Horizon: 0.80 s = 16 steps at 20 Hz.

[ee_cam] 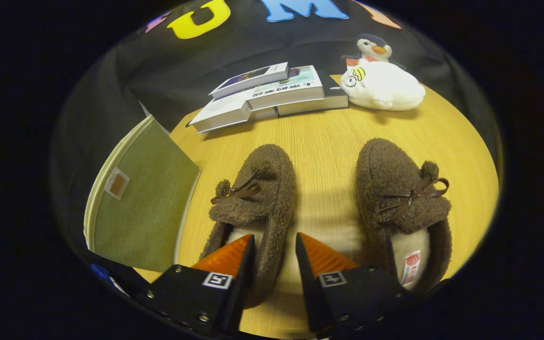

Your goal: Open the storage box then place both shoes into the box .Put the left shoe in first, then the right shoe, with the right side of both shoes facing outward in a uniform manner.

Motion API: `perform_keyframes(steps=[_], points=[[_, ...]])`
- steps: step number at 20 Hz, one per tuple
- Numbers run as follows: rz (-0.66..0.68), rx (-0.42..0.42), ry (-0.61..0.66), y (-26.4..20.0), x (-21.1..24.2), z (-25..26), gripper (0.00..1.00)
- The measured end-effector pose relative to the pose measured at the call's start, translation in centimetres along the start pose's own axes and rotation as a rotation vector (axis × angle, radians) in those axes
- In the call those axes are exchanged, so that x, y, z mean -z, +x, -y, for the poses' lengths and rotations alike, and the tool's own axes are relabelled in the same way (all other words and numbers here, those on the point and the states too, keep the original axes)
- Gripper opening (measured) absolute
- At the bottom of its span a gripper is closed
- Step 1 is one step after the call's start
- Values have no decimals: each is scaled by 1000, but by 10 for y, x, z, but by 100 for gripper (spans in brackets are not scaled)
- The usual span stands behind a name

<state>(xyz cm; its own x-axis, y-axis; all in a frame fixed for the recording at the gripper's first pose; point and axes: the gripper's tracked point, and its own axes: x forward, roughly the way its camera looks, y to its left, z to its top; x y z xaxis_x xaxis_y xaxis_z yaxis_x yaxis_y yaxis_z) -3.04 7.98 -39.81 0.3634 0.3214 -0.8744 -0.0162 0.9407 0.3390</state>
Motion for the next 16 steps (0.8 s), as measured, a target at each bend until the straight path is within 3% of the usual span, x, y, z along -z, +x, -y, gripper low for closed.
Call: perform_keyframes(steps=[1,3,5,7,9,16], points=[[-7,3,20,-2,1,0,49],[-2,6,56,-1,0,0,50],[0,1,113,0,-2,-3,18],[7,52,126,-2,-2,3,18],[-11,54,170,-6,-6,2,1],[33,-29,264,-38,-37,-24,1]])
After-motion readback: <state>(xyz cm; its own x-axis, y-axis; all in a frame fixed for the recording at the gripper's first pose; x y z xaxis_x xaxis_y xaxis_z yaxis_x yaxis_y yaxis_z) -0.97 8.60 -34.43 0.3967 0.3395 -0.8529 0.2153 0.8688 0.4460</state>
